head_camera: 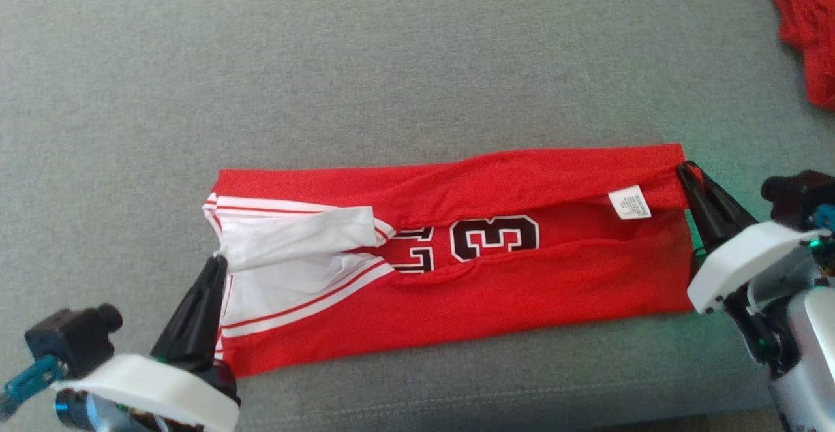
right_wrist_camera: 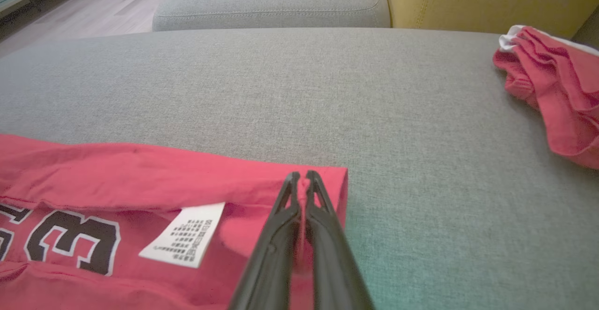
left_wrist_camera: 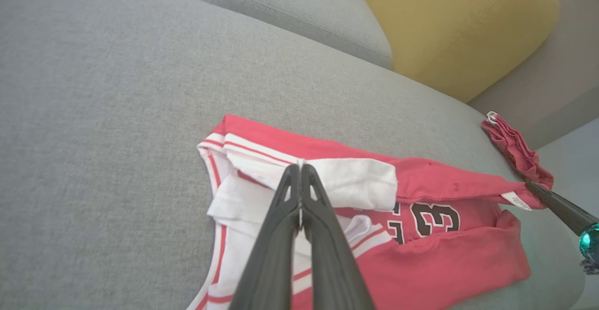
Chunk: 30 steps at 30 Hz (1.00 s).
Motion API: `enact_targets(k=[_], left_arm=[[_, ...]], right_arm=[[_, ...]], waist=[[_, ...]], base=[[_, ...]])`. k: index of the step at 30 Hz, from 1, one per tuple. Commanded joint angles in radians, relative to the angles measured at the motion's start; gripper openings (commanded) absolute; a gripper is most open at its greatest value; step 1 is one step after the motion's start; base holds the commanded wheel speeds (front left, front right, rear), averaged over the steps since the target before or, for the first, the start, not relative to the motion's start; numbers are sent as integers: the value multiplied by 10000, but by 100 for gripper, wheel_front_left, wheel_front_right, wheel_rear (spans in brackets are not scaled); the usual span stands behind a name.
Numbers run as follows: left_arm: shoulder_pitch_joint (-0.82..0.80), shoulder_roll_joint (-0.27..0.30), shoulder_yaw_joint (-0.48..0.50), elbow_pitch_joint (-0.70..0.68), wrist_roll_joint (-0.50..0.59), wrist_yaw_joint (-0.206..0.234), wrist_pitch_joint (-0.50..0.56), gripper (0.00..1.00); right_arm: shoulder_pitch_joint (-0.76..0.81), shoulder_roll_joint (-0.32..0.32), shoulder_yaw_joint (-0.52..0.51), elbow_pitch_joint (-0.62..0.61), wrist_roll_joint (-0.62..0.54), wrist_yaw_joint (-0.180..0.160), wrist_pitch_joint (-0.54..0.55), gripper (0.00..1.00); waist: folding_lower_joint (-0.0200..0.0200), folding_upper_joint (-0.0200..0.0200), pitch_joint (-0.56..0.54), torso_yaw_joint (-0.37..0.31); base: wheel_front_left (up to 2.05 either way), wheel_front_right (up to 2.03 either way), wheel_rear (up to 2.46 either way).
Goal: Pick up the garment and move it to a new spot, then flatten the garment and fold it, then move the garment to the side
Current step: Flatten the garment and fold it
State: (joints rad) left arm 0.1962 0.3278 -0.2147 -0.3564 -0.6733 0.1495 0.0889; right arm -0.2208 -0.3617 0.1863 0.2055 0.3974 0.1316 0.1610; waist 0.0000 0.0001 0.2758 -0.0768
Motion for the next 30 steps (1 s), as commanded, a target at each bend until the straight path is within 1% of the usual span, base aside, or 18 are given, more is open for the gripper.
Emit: enact_targets(k=[1,7,12,13,14,15,16,17,18,19,20,21,26,30], left_arm=[[-160,-21,339,-235,-32,-36,-171,0],[85,-187,269,81,-170,-111,-392,0],[248,-284,84,813,-283,-267,-470,0],[260,-326,76,957,-333,-300,-513,0],[274,-360,59,1086,-381,-333,-537,0],[300,-386,33,1221,-429,-364,-539,0],[336,-400,6,1351,-467,-394,-536,0],[377,-414,-3,1472,-508,-415,-543,0],[422,-408,-11,1573,-521,-450,-573,0],[471,-413,-3,1666,-532,-467,-625,23],[523,-424,2,1746,-547,-485,-676,48],[584,-429,-2,1816,-557,-512,-727,100],[874,-541,-29,1892,-643,-606,-995,100],[671,-524,-116,1672,-217,-709,-1494,100]], right_arm=[[175,-52,-128,-557,-132,-9,82,0],[819,151,-605,-1069,-408,-9,415,0],[1178,441,-770,-1217,-596,-9,582,0],[1228,495,-793,-1193,-608,-9,575,5],[1277,552,-843,-1165,-623,-9,563,32],[1327,602,-917,-1130,-662,-9,538,50],[1374,643,-988,-1082,-692,-9,502,80],[1418,691,-1061,-1042,-711,-9,459,100],[1465,743,-1145,-1012,-743,-9,410,100],[1521,793,-1233,-991,-775,-9,366,100],[1583,848,-1329,-987,-802,-9,330,100],[1649,903,-1440,-993,-827,-9,293,100],[1942,1137,-2036,-1097,-956,-9,141,100],[2041,1353,-2416,-1269,-1123,-9,218,100]], waist=[[0,-1,-27,61],[0,-1,-115,161],[0,-1,-225,104],[0,-1,-259,91],[0,-1,-288,81],[0,-1,-322,69],[0,-1,-357,56],[0,-1,-394,43],[0,-1,-442,29],[0,-1,-495,24],[0,-1,-545,23],[0,-1,-599,23],[0,-1,-846,81],[0,-1,-992,193]], base=[[0,0,0],[0,0,0],[0,0,0],[0,0,0],[0,0,0],[0,0,0],[0,0,0],[0,0,0],[0,0,0],[0,0,0],[0,0,0],[0,0,0],[0,0,0],[0,0,0]])
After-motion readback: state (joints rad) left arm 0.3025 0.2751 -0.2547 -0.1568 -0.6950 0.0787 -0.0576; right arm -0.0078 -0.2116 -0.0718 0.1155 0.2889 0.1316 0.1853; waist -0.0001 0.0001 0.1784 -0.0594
